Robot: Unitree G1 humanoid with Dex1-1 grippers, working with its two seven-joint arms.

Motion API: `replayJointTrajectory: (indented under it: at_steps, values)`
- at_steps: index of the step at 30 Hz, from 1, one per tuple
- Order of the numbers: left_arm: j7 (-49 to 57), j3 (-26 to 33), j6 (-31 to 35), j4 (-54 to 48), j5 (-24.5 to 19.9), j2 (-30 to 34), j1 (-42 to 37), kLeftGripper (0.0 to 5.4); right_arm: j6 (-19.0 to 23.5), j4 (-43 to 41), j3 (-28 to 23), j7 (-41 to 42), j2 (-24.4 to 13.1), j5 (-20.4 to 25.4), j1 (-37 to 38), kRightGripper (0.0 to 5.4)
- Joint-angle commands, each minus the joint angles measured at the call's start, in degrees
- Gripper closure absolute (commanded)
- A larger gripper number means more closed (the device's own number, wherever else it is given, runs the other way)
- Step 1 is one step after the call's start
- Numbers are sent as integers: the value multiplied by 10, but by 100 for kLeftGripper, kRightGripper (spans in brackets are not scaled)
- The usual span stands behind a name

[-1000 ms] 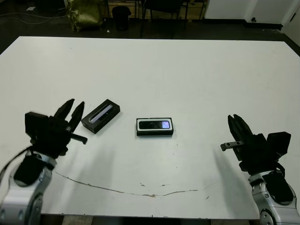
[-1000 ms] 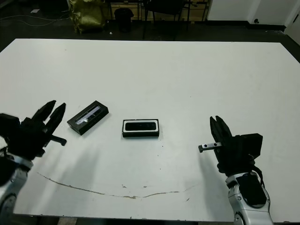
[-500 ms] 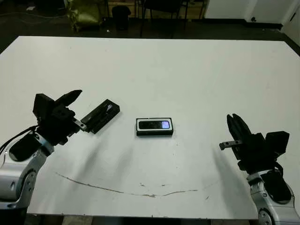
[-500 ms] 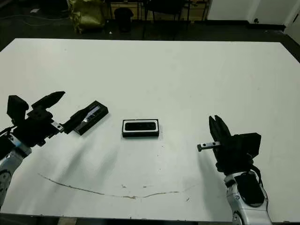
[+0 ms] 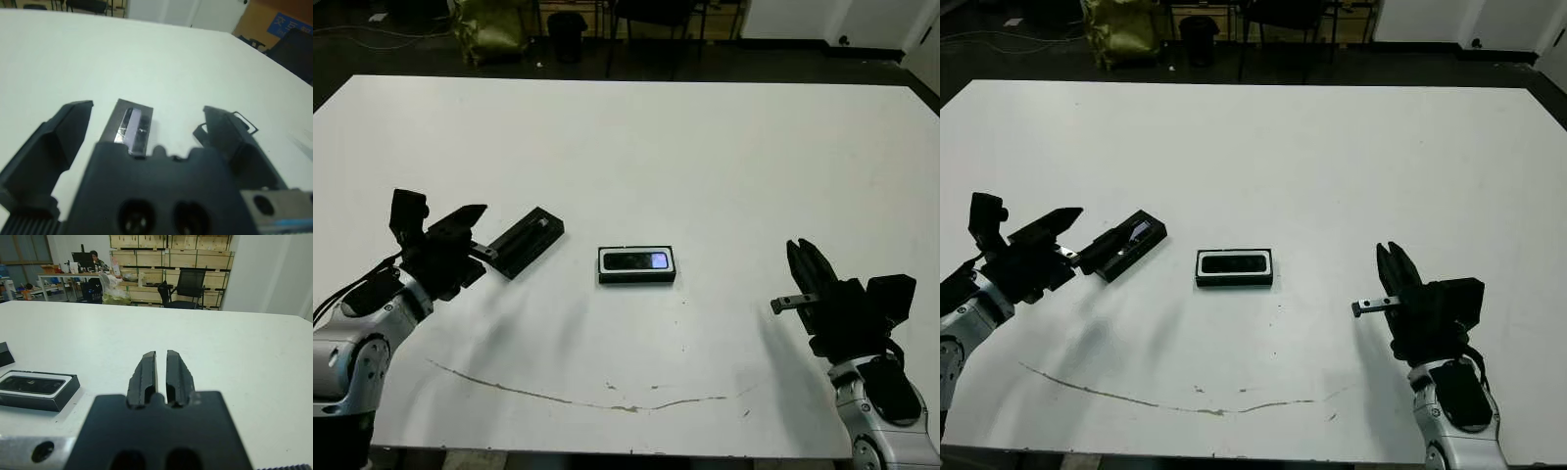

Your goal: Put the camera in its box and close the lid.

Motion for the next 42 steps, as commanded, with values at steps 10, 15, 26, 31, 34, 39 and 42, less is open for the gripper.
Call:
replayJointTrajectory:
  at_steps: [10, 15, 26, 31, 34, 39, 42]
  values:
    - [-23, -44, -52, 33, 95, 34, -8, 2, 15, 7, 0, -4, -2, 8, 10, 540]
    - [-14, -56, -56, 38, 127, 35, -11, 2, 6, 12, 0, -1, -2, 7, 11, 540]
    - [-22, -68, -38, 71, 148, 27, -25, 2, 14, 6, 0, -4, 1, 12, 16, 540]
    - [-16, -75, -15, 87, 151, 23, -35, 2, 5, 12, 0, -2, -1, 12, 16, 540]
    - [-20, -82, -24, 102, 161, 23, -38, 2, 3, 13, 0, -2, -2, 9, 18, 540]
    - [-23, -88, -33, 124, 168, 19, -42, 2, 0, 13, 1, -3, -2, 5, 20, 540]
    - [-28, -98, -45, 140, 181, 23, -46, 2, 9, 7, 1, -5, -1, 7, 22, 540]
